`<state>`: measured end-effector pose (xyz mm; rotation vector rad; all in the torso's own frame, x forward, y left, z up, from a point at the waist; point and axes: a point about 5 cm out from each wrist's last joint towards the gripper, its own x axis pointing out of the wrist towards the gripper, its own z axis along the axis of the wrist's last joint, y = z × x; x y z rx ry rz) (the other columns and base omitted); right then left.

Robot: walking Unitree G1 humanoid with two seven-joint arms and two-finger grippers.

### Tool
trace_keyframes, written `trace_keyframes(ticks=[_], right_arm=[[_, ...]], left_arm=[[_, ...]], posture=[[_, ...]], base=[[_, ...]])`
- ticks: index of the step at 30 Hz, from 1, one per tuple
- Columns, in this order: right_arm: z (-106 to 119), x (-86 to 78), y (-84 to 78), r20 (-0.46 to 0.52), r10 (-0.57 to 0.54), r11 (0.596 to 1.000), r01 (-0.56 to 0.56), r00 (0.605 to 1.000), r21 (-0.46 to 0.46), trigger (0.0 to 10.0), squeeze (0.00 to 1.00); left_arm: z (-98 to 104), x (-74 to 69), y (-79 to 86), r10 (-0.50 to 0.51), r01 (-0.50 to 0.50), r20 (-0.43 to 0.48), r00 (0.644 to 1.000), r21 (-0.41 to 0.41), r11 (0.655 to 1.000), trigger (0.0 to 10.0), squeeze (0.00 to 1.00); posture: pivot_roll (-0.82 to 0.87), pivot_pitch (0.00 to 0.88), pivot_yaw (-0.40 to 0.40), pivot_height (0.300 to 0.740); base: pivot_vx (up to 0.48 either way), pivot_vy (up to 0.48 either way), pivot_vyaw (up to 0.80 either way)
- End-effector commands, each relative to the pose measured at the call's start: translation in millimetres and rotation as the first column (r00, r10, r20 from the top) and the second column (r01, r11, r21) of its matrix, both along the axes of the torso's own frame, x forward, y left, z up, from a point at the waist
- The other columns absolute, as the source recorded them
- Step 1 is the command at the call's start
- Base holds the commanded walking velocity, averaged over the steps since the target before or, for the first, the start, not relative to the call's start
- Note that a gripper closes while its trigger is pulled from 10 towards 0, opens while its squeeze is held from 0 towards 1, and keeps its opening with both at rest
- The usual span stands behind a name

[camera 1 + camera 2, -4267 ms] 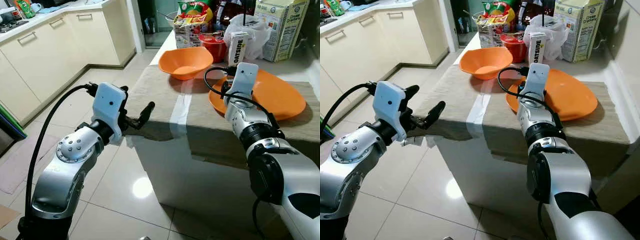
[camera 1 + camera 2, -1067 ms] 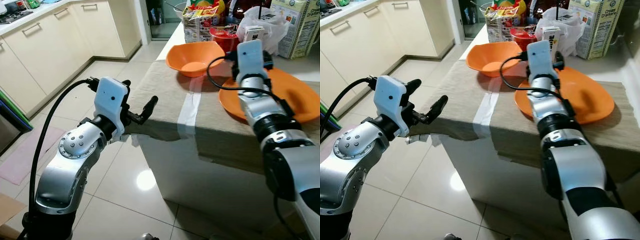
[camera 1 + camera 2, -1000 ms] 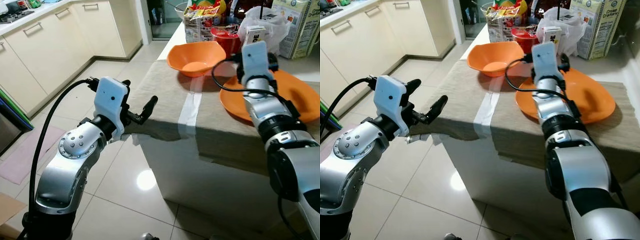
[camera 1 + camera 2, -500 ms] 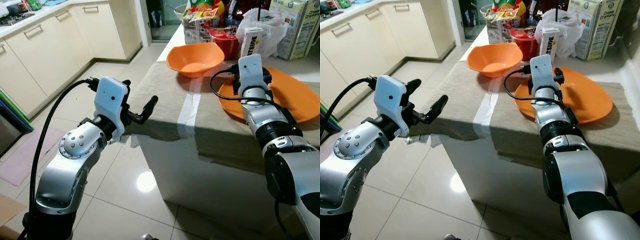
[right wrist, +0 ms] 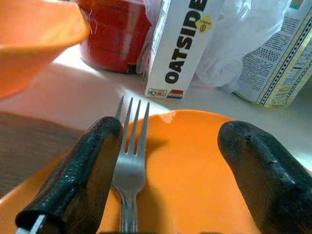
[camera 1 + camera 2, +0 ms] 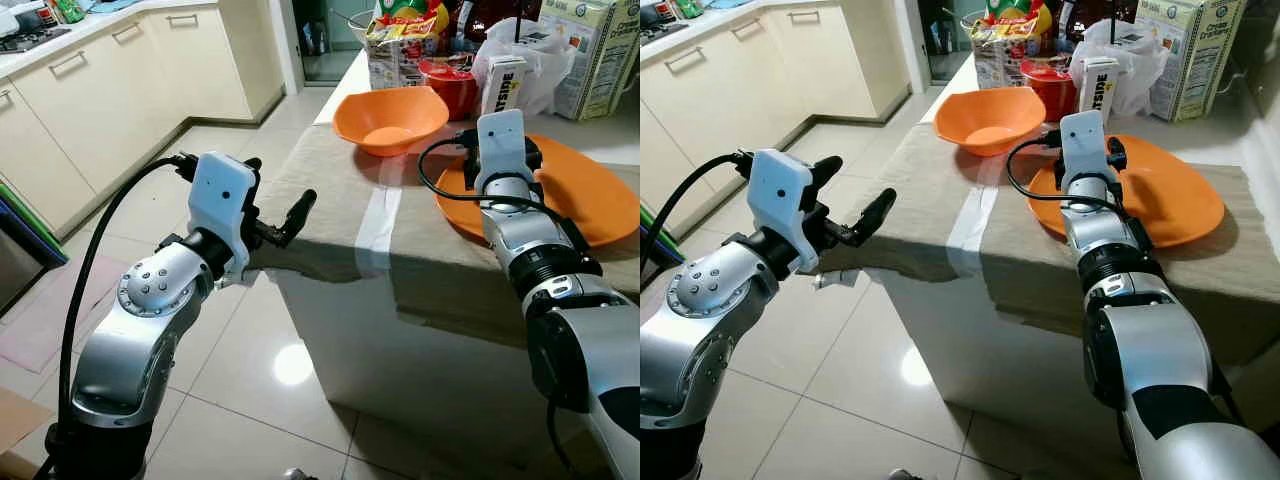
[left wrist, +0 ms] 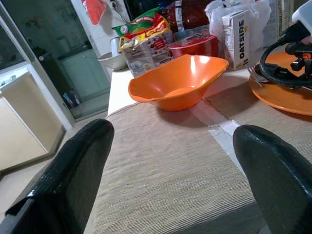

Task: Setting the table

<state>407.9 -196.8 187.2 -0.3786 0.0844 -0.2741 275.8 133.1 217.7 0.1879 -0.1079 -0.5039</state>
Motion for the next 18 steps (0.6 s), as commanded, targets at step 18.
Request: trace_keyframes(ticks=[18], right_arm=[[17,1.2,21.4,0.14,0.001,0.988,-0.023,0.99,0.152,10.0,0.0]], left_arm=[[7,0.3,4.1,0.013,-0.012,0.026,1.0,-0.007,1.0,10.0,0.0]], posture=[[-0.07,0.0,0.172,0.735]], base=[[0.0,0.0,0.0]])
